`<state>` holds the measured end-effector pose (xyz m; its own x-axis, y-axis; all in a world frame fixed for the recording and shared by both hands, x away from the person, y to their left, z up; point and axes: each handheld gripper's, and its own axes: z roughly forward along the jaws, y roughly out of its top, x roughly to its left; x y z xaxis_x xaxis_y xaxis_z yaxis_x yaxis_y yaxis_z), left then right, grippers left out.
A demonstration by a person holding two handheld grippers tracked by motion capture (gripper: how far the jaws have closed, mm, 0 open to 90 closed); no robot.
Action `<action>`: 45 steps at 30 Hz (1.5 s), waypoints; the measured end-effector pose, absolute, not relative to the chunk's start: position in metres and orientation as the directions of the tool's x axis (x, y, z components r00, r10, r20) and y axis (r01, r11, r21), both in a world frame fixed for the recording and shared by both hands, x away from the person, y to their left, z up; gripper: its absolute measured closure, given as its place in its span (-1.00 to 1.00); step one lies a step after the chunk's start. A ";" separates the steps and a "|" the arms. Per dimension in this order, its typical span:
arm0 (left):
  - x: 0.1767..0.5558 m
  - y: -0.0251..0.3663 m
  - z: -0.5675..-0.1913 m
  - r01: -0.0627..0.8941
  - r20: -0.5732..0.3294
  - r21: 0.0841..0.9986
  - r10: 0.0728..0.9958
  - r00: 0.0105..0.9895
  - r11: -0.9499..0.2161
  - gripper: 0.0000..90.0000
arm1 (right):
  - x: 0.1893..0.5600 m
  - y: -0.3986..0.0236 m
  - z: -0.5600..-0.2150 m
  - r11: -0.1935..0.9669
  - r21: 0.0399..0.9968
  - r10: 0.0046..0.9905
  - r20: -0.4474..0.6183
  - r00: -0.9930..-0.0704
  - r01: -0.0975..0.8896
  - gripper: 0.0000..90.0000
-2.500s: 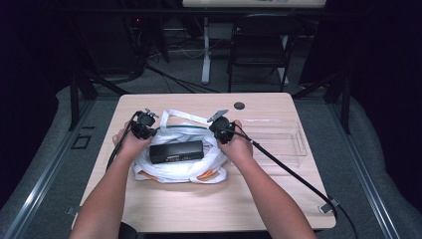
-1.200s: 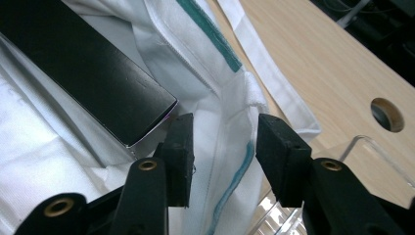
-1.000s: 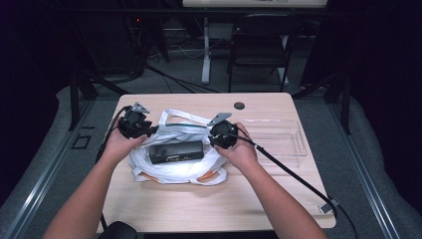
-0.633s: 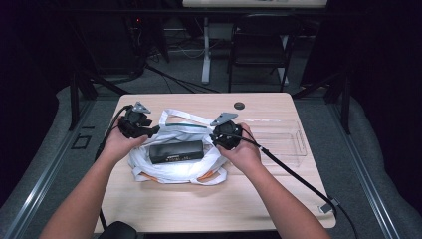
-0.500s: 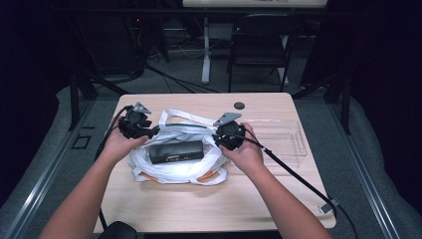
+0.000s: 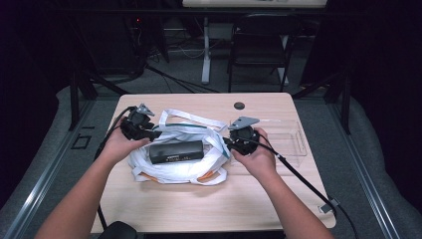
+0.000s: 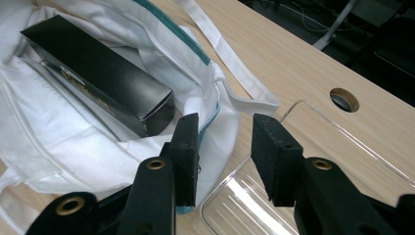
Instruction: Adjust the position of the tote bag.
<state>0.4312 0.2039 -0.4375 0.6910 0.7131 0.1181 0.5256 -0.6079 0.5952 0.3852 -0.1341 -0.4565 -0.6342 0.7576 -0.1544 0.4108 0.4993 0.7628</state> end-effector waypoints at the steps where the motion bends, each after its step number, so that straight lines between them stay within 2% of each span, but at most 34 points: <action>1: 0.431 0.203 -0.437 0.522 0.118 0.591 0.706 0.698 -0.615 0.22 | 0.385 -0.134 -0.457 0.499 0.763 0.758 -0.154 -0.634 0.411 0.41; 9: 0.429 0.200 -0.434 0.515 0.127 0.573 0.690 0.713 -0.637 0.21 | 0.374 -0.142 -0.456 0.498 0.768 0.756 -0.156 -0.636 0.403 0.40; 12: 0.429 0.200 -0.435 0.501 0.159 0.564 0.681 0.714 -0.656 0.18 | 0.371 -0.145 -0.457 0.492 0.767 0.757 -0.142 -0.638 0.413 0.40; 26: 0.430 0.198 -0.440 0.475 0.161 0.506 0.620 0.768 -0.720 0.04 | 0.362 -0.156 -0.467 0.459 0.773 0.761 -0.088 -0.643 0.438 0.35; 45: 0.435 0.199 -0.450 0.450 0.179 0.431 0.563 0.807 -0.782 -0.02 | 0.355 -0.161 -0.477 0.478 0.766 0.764 -0.121 -0.634 0.430 0.24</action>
